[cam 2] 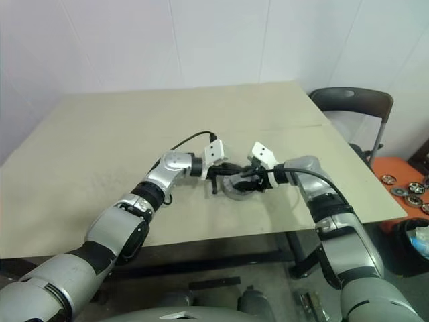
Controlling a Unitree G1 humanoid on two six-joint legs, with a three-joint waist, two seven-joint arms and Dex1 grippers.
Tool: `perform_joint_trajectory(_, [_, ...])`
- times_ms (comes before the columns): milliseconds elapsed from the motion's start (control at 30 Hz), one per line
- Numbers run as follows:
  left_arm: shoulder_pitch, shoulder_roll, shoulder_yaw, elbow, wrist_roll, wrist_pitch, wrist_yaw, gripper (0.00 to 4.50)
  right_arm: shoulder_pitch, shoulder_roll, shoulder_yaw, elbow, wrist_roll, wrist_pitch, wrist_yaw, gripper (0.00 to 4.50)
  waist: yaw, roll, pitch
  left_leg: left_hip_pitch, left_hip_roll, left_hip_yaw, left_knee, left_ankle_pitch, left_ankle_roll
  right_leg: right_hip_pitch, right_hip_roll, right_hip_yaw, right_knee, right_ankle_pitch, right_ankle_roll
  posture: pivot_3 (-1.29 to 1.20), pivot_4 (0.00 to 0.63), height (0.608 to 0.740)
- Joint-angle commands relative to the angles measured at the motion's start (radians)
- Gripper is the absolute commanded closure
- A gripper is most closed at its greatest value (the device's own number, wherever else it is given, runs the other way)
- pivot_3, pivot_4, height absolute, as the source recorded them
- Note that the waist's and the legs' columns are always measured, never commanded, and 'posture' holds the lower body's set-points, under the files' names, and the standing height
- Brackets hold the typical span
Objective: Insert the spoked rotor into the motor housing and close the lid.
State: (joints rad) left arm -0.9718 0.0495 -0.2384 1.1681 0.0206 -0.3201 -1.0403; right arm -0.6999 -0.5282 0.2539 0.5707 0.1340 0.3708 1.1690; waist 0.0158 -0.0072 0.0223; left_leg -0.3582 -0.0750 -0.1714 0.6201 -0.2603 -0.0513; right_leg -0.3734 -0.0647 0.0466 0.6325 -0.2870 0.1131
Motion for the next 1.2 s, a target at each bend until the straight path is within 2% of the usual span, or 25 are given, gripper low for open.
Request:
perform_joint_trajectory(33, [-0.022, -0.006, 0.022, -0.001, 0.007, -0.027, 0.002, 4.49, 0.007, -0.042, -0.043, -0.089, 0.008, 0.047, -0.006, 1.46, -0.001, 0.000, 0.002, -0.002, -0.001, 0.000, 0.000, 0.000, 0.000, -0.002, 0.000, 0.000, 0.000, 0.000, 0.000, 0.00, 0.000, 0.740])
perform_joint_trajectory(133, [-0.008, -0.005, 0.024, -0.005, 0.009, -0.032, 0.002, 4.49, 0.019, -0.052, -0.026, -0.136, -0.008, 0.059, -0.007, 1.46, -0.002, 0.000, 0.002, -0.008, -0.001, 0.000, -0.001, 0.000, 0.000, -0.008, -0.001, 0.001, 0.000, 0.000, 0.000, 0.00, 0.000, 0.740])
perform_joint_trajectory(200, [-0.001, -0.005, 0.027, -0.007, 0.009, -0.034, 0.003, 4.49, 0.027, -0.056, -0.018, -0.154, -0.015, 0.061, -0.008, 1.46, -0.003, 0.000, 0.002, -0.018, -0.002, 0.001, 0.001, 0.001, -0.001, -0.019, -0.001, 0.002, 0.003, 0.001, -0.001, 0.00, 0.000, 0.740])
perform_joint_trajectory(267, [0.005, -0.006, 0.035, -0.015, 0.004, -0.037, -0.001, 4.49, 0.037, -0.061, -0.012, -0.172, -0.021, 0.067, -0.008, 1.46, -0.001, 0.000, 0.002, -0.018, -0.002, 0.002, 0.001, 0.003, -0.005, -0.020, -0.001, 0.002, 0.003, 0.001, -0.001, 0.00, 0.000, 0.740])
perform_joint_trajectory(567, [0.030, 0.046, 0.054, -0.046, 0.001, -0.008, -0.072, 4.49, 0.051, -0.084, 0.022, -0.176, -0.075, 0.066, -0.021, 1.46, -0.002, 0.001, 0.003, -0.016, -0.002, 0.002, 0.003, 0.000, 0.000, -0.017, -0.001, 0.002, 0.005, 0.001, -0.001, 0.00, 0.000, 0.740])
perform_joint_trajectory(700, [0.035, 0.062, 0.102, -0.077, -0.044, 0.003, -0.058, 4.49, 0.054, -0.065, -0.006, -0.192, -0.029, 0.077, -0.006, 1.46, -0.001, 0.001, 0.003, -0.016, -0.003, 0.002, 0.006, 0.000, 0.000, -0.016, -0.001, 0.002, 0.006, 0.001, -0.001, 0.00, 0.000, 0.740])
perform_joint_trajectory(933, [0.085, 0.114, 0.209, -0.268, -0.170, 0.078, -0.082, 4.49, 0.074, -0.059, -0.066, -0.281, 0.059, 0.104, 0.030, 1.46, -0.006, 0.000, 0.006, -0.016, -0.002, 0.002, 0.009, 0.000, 0.000, -0.019, -0.001, 0.003, 0.013, 0.001, -0.001, 0.00, 0.000, 0.740])
perform_joint_trajectory(1200, [0.217, 0.164, 0.220, -0.517, -0.230, 0.208, -0.079, 4.49, 0.119, -0.061, -0.075, -0.356, 0.090, 0.132, 0.032, 1.46, -0.012, 0.001, 0.006, -0.015, -0.001, 0.003, 0.011, 0.000, 0.000, -0.019, 0.000, 0.004, 0.016, 0.001, -0.001, 0.00, 0.000, 0.740])
